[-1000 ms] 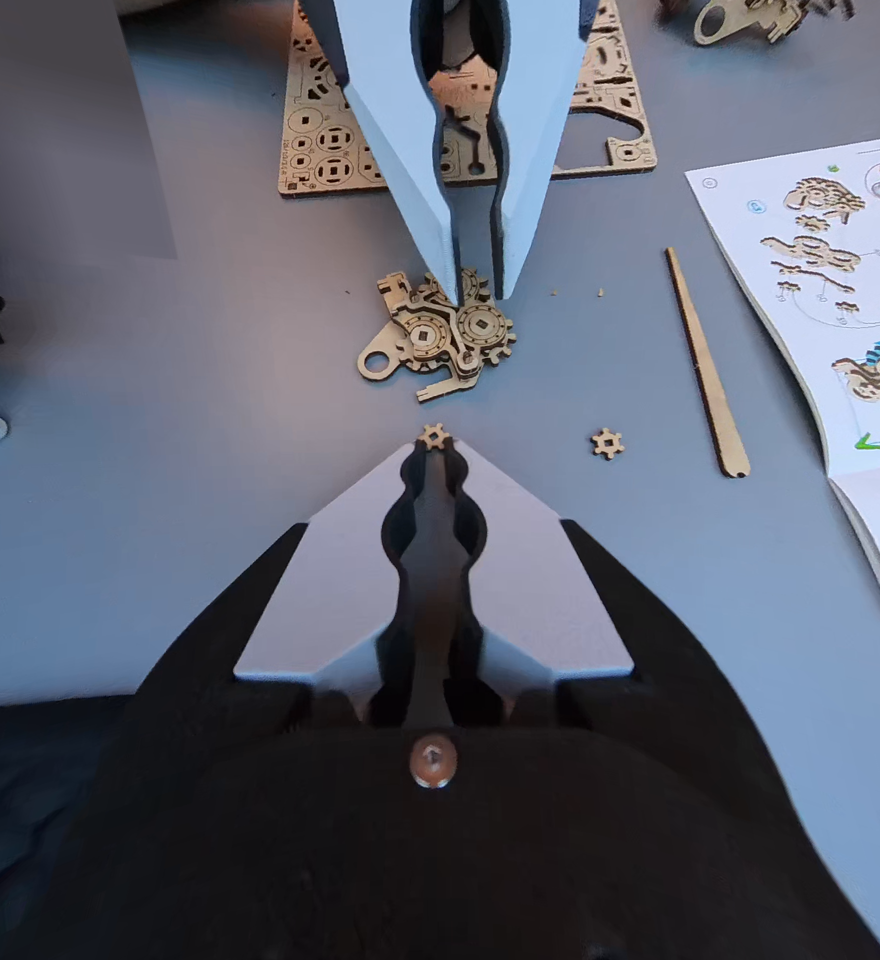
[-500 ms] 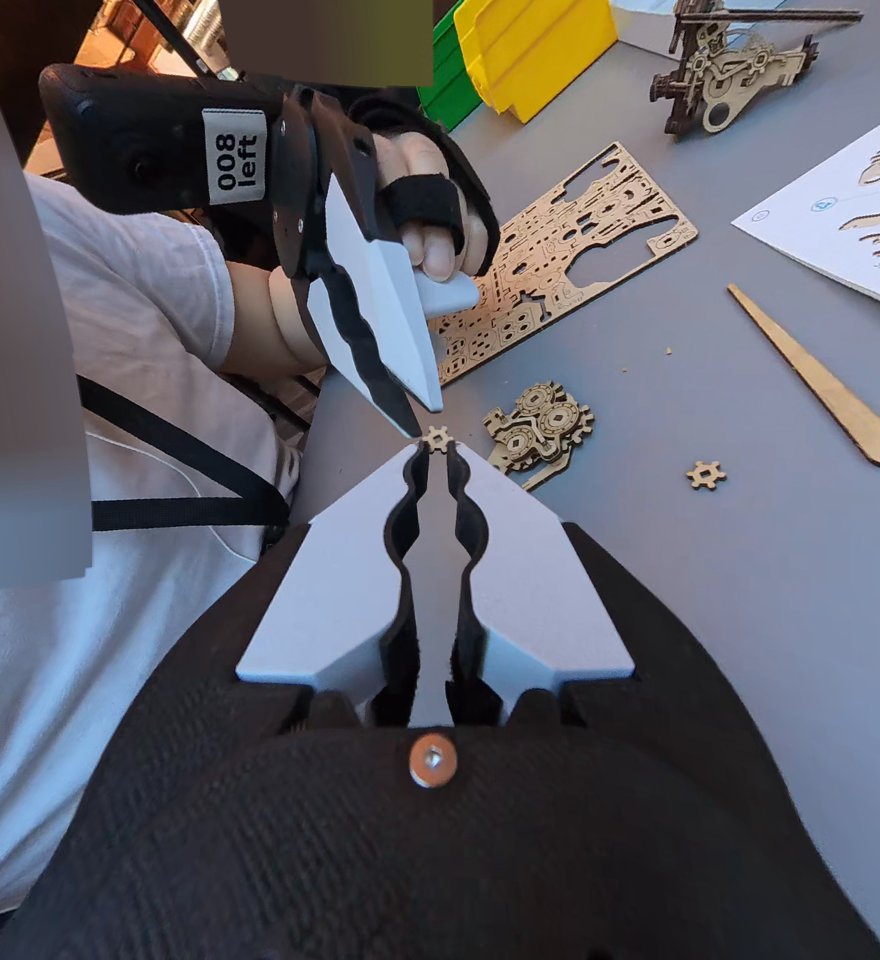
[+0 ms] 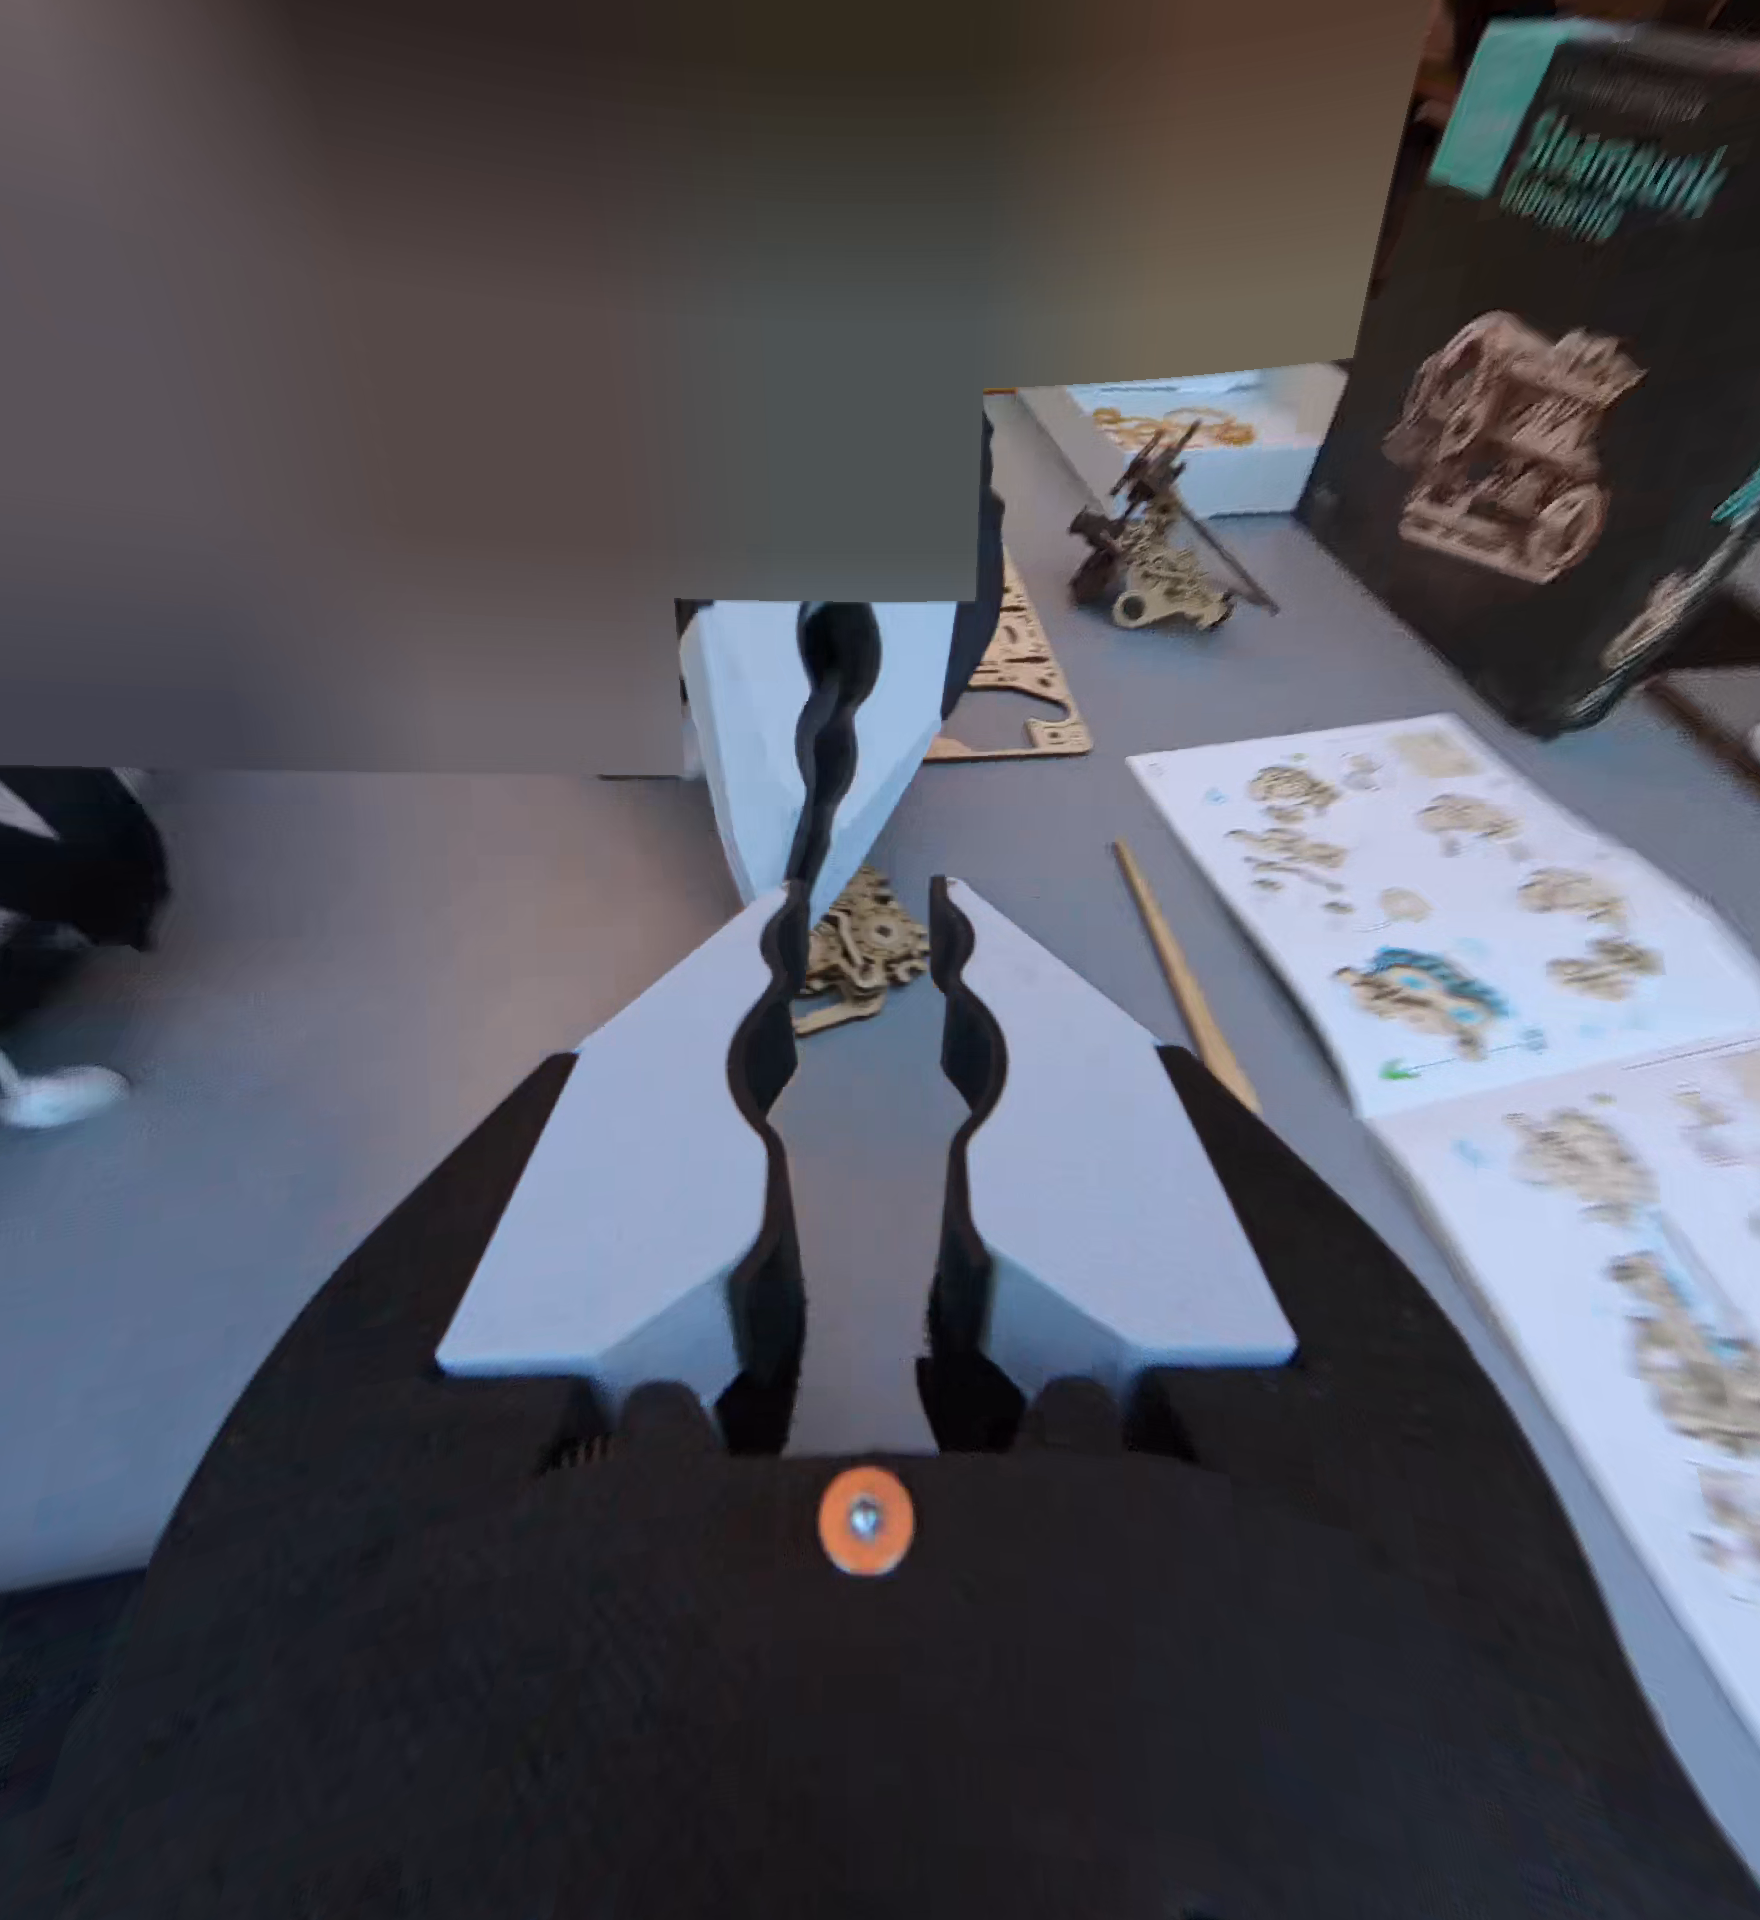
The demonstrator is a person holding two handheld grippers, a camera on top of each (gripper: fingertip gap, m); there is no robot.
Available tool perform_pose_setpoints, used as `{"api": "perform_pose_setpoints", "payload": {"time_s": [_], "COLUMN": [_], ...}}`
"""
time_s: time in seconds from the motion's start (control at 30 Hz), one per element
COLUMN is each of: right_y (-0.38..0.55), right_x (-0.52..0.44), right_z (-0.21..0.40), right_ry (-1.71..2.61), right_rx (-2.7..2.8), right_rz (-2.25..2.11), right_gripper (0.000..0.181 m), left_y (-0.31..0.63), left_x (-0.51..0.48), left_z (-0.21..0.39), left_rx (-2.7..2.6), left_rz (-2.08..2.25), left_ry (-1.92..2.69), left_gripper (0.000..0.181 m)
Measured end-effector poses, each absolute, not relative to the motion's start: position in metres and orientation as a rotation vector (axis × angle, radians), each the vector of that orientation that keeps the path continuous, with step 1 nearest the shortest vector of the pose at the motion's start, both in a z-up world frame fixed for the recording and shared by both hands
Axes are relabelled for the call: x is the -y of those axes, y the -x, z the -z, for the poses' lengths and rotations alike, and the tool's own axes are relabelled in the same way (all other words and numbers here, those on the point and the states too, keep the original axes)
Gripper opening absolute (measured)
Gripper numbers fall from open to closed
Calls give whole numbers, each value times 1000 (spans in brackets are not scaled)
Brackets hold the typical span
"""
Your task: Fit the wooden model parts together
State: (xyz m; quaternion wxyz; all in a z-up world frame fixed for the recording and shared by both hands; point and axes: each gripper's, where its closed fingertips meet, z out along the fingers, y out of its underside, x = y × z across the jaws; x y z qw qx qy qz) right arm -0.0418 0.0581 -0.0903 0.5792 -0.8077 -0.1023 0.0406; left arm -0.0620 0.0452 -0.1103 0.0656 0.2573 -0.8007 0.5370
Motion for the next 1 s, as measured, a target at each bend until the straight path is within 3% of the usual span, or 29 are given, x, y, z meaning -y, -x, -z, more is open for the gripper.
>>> {"api": "perform_pose_setpoints", "payload": {"time_s": [0.13, 0.5, 0.7, 0.77, 1.0], "right_y": [53, 63, 67, 71, 79], "right_x": [-61, -57, -60, -59, -56], "right_z": [93, 111, 111, 118, 126], "right_ry": [1914, 2005, 2000, 2027, 2070], "right_rx": [448, 584, 695, 744, 802], "right_rz": [215, 239, 389, 402, 378], "right_gripper": [20, 10, 14, 7, 12], "left_y": [55, 68, 70, 73, 79], "left_x": [-48, -45, -46, -45, -43], "left_z": [101, 110, 116, 120, 128], "left_rx": [1934, 1890, 1848, 1857, 1902], "left_rz": [-1623, -1466, -1399, -1363, -1301], "left_ry": [-978, -947, -987, -992, -966], "left_gripper": [0, 0, 0, 0, 0]}}
